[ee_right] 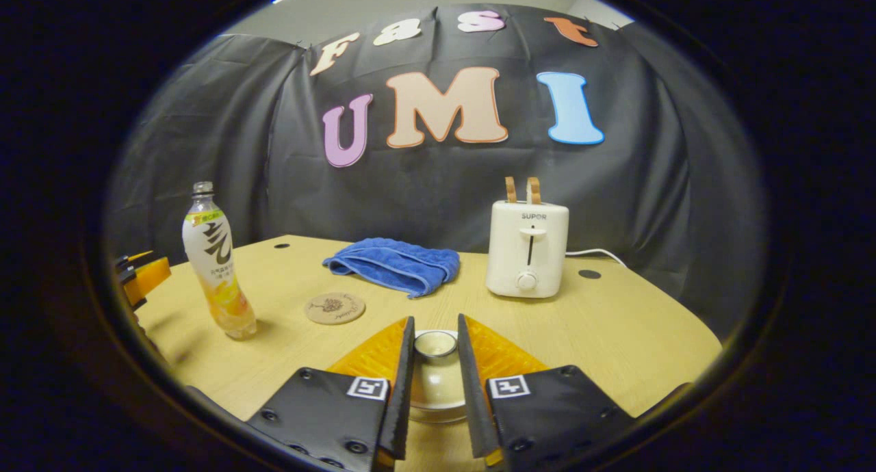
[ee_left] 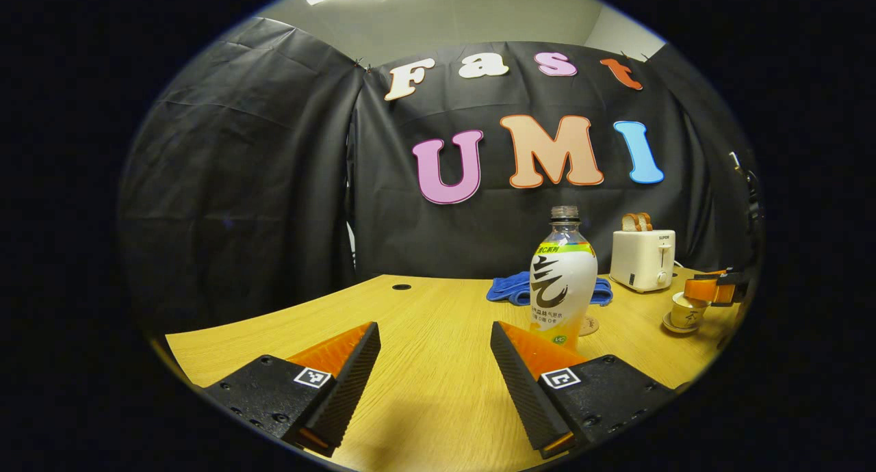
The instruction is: Open the teacup lid with one hand, grasp the water bottle and pour water into the teacup with the other hand; after pouring, place the water bottle on the coaster and then close the teacup lid.
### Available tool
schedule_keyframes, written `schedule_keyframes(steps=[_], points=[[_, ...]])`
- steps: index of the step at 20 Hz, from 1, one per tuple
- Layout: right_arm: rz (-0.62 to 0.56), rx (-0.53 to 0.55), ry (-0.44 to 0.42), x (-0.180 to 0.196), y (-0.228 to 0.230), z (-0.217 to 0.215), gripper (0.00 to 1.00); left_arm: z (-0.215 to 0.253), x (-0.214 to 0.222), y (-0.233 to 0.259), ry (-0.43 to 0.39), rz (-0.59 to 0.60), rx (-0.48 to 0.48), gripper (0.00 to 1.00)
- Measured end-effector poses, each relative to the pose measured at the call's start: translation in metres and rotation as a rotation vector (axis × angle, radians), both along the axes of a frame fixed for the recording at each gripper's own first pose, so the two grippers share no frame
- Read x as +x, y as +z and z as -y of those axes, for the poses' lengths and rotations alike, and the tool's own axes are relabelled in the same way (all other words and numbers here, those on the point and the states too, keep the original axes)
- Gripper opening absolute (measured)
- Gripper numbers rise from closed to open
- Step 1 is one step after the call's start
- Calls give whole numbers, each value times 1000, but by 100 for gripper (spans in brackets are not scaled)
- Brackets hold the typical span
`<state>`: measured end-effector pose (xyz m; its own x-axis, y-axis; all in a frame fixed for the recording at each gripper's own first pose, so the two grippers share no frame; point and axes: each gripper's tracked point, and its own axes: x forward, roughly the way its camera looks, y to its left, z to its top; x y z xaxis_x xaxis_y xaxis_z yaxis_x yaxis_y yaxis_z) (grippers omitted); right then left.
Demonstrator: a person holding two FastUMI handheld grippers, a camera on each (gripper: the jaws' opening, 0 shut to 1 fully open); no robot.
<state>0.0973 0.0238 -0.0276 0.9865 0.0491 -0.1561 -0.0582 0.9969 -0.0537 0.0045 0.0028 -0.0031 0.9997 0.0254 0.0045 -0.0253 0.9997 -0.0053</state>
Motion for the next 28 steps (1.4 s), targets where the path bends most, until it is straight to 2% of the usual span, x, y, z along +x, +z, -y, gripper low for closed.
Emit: schedule_keyframes(steps=[2, 10, 13, 16, 19, 25, 28], points=[[10, -7, 7, -1, 1, -1, 36, -1, -1, -1, 0, 0, 0, 95], [122, 20, 37, -22, 18, -3, 37, 1, 0, 0, 0, 0, 0, 95], [163, 69, 9, -35, 25, 8, 36, 2, 0, 0, -6, 0, -1, 95], [160, 64, -21, -43, 24, 17, 36, 7, 0, 0, -30, 2, -1, 95], [159, 61, -39, -48, 24, 24, 36, 23, 1, 0, -105, 6, -1, 95], [162, 55, -96, -63, 25, 45, 35, 69, 0, 1, -346, 11, -5, 94], [160, 56, -104, -68, 25, 51, 35, 83, 7, -1, -408, -3, -3, 94]])
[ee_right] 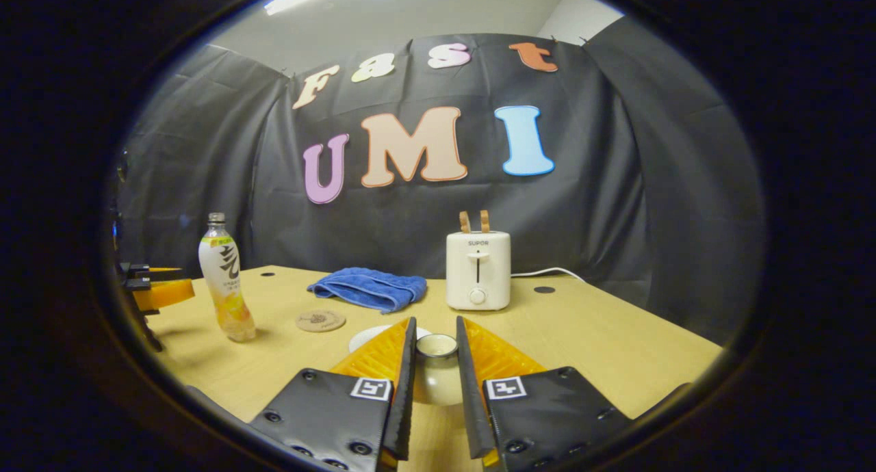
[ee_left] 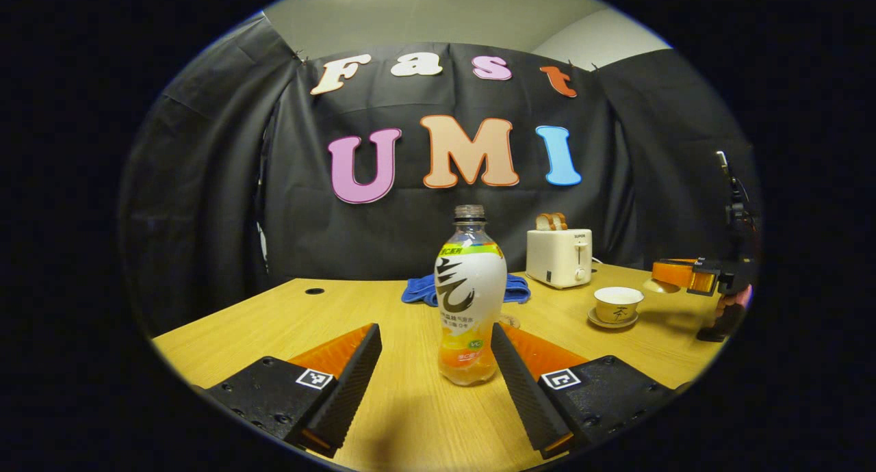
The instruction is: Open the teacup lid with one hand, grasp the water bottle and pour water into the teacup with the other hand; after pouring, place the water bottle on the coaster and then close the teacup lid.
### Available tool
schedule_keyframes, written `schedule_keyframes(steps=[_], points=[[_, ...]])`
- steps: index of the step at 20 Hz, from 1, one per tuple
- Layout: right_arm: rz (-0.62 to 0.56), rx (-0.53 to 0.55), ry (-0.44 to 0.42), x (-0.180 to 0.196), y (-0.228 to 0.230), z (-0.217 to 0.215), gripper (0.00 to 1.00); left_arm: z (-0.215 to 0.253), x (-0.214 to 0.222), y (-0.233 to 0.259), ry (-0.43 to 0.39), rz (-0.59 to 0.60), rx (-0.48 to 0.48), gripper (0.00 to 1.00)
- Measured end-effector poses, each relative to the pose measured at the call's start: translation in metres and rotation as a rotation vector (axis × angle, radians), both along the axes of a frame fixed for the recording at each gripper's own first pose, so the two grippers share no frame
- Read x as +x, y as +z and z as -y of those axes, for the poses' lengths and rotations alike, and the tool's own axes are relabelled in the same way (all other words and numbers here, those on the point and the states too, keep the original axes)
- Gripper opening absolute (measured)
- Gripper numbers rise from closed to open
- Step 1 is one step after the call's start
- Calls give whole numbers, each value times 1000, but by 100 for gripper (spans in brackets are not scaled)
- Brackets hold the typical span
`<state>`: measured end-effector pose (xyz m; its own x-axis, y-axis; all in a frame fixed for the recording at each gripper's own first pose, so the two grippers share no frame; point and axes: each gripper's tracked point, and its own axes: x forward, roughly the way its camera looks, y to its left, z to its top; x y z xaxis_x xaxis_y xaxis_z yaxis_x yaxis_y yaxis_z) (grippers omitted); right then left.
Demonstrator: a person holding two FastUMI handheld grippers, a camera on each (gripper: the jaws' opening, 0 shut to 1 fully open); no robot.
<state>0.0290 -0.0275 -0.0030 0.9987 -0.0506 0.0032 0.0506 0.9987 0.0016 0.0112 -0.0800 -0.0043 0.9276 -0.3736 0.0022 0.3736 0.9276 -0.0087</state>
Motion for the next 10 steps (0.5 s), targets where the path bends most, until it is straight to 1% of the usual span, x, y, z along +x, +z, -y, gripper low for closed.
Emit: schedule_keyframes(steps=[1, 5, 10], points=[[0, -1, -7, -1, 0, 4, 36, 5, 3, -1, -14, -10, 1, 94], [0, -1, -21, -4, 0, 11, 35, 24, 18, -9, -53, -60, 27, 93], [0, 0, -31, -4, 1, 18, 36, 32, 41, -16, -25, -110, 36, 92]])
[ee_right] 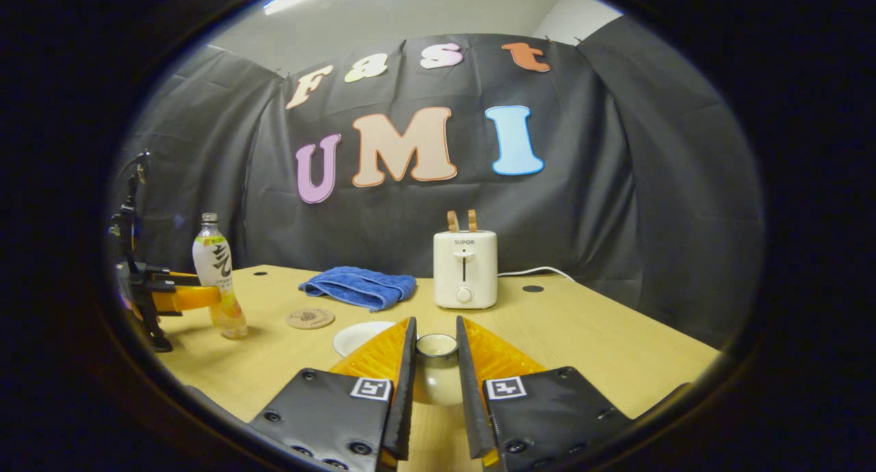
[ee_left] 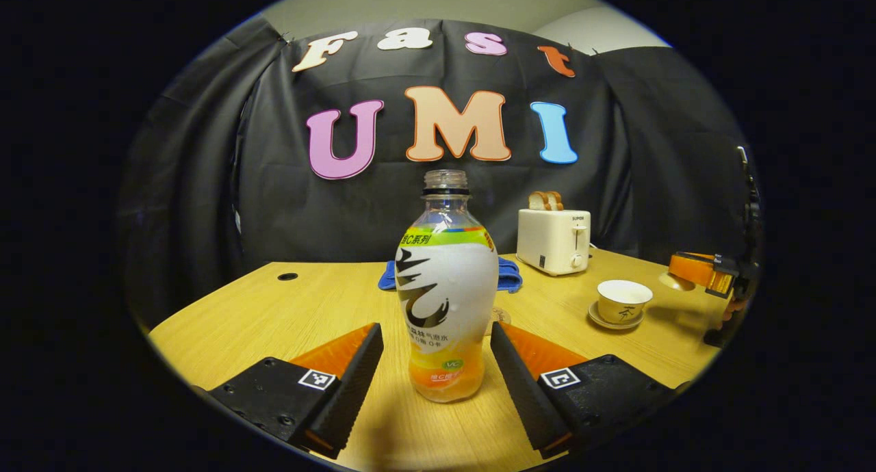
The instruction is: Open the teacup lid with one hand, grasp the water bottle and pour water into the teacup with the other hand; after pouring, place the water bottle on the coaster and then close the teacup lid.
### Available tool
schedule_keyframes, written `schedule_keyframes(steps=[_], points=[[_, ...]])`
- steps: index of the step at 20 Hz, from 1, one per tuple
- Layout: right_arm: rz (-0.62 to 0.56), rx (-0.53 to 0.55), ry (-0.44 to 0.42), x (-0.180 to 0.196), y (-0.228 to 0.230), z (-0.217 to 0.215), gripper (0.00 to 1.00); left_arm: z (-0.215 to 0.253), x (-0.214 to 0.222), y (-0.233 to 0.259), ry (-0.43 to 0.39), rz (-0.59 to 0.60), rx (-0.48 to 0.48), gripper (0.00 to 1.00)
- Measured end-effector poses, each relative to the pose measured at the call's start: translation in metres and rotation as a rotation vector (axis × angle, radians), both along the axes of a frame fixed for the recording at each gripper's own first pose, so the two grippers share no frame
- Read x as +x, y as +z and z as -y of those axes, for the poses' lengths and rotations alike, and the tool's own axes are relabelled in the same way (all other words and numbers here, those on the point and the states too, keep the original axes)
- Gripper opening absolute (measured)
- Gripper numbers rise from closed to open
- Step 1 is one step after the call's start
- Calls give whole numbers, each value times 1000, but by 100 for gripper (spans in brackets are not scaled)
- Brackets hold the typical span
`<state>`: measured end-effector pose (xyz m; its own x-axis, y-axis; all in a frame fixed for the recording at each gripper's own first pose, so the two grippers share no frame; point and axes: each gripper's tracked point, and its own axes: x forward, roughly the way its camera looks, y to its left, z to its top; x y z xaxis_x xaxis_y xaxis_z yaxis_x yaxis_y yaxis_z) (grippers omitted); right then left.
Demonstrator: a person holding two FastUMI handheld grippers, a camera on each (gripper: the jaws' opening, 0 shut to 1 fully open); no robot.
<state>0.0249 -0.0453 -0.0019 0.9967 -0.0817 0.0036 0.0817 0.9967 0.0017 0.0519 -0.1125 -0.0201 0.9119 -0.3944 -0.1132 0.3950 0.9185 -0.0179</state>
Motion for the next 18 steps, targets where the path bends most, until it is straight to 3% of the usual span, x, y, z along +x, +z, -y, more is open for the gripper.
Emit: schedule_keyframes(steps=[5, 11, 14, 18], points=[[0, 0, -8, 0, 0, 4, 36, 15, 17, -9, 8, -40, 40, 86], [3, 0, -15, 0, 1, 9, 35, 28, 23, -13, 15, -62, 89, 63], [2, -1, -18, 0, 1, 13, 36, 32, 25, -13, 29, -32, 165, 55], [3, -1, -50, 1, 1, 27, 35, 45, 30, 3, 18, 21, 299, 52]])
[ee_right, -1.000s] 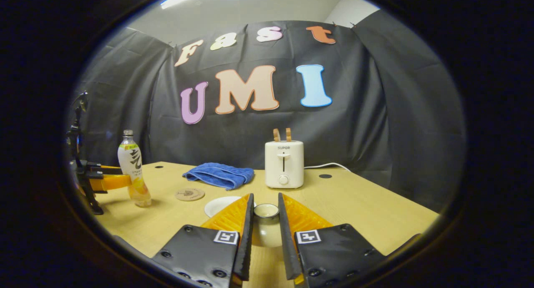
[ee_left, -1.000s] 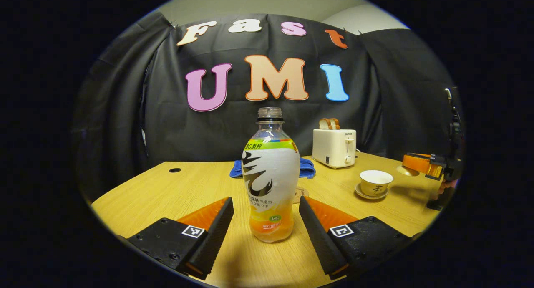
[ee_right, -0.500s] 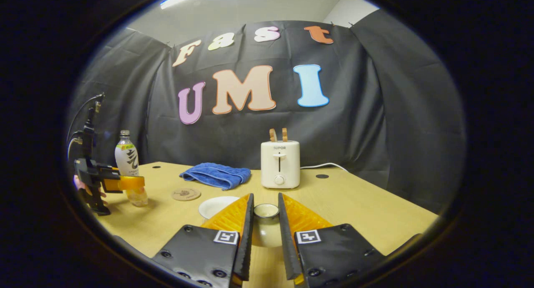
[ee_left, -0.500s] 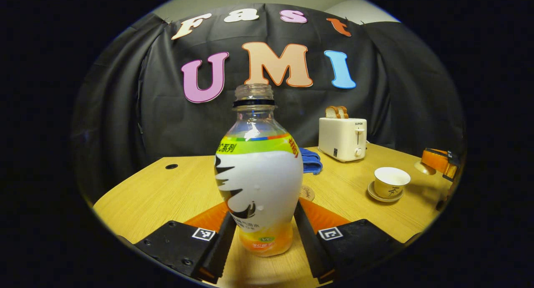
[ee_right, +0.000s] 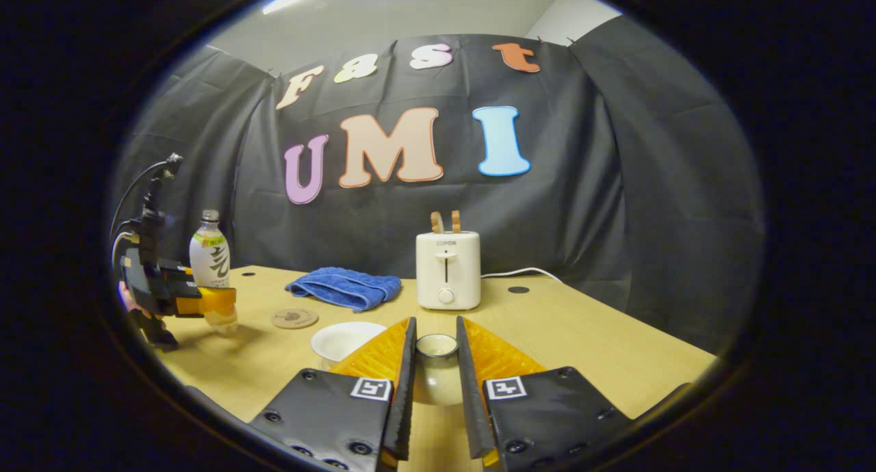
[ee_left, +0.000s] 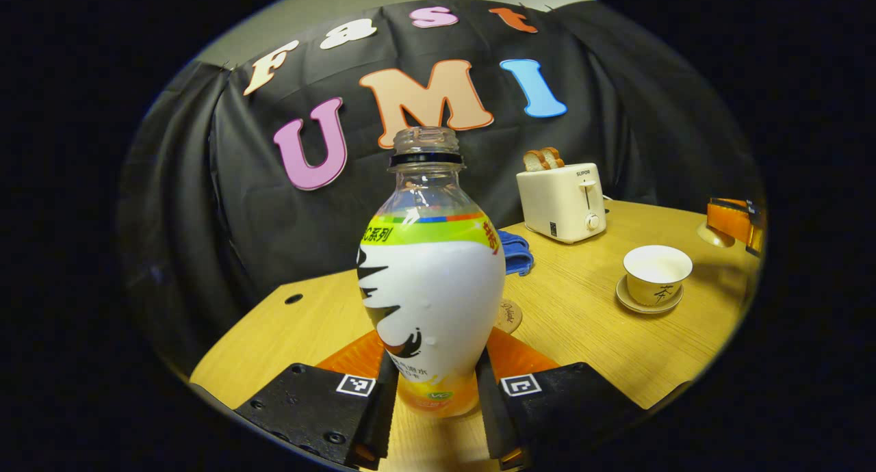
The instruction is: Open the teacup lid with one hand, grasp the water bottle and pour water into the teacup with the other hand; after pouring, place the water bottle on the coaster and then close the teacup lid.
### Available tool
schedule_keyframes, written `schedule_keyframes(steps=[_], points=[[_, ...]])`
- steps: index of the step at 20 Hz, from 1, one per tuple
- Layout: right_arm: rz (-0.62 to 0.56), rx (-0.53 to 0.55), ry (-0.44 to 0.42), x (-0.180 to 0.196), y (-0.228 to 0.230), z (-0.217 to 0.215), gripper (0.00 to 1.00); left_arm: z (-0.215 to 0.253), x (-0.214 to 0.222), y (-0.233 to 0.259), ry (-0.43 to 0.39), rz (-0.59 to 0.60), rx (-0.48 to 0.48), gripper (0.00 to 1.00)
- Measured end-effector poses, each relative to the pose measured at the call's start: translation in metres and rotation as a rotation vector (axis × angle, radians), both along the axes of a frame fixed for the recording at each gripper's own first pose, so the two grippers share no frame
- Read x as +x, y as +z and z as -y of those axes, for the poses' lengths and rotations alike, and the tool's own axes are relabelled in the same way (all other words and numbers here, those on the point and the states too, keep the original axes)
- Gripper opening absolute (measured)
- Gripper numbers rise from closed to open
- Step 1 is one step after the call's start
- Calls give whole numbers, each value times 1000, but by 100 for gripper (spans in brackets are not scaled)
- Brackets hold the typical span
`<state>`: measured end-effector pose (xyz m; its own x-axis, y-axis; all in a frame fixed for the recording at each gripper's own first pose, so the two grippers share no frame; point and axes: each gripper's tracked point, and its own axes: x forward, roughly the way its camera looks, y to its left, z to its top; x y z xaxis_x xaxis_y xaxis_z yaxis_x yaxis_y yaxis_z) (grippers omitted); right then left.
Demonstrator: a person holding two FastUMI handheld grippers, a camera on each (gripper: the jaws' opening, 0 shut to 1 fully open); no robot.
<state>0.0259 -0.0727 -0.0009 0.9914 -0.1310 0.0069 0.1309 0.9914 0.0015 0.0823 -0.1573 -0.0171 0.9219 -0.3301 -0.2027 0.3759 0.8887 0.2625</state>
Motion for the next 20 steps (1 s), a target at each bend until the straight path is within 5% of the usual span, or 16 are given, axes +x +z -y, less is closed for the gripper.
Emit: schedule_keyframes(steps=[6, 13, 20], points=[[3, -1, -48, -1, 1, 22, 35, 24, 13, 33, -52, 138, 333, 52], [3, -1, -70, -3, 1, 33, 36, 54, 24, 10, -170, 225, 787, 52], [2, -1, -70, -2, 1, 34, 35, 71, 32, -6, -259, 270, 1051, 52]])
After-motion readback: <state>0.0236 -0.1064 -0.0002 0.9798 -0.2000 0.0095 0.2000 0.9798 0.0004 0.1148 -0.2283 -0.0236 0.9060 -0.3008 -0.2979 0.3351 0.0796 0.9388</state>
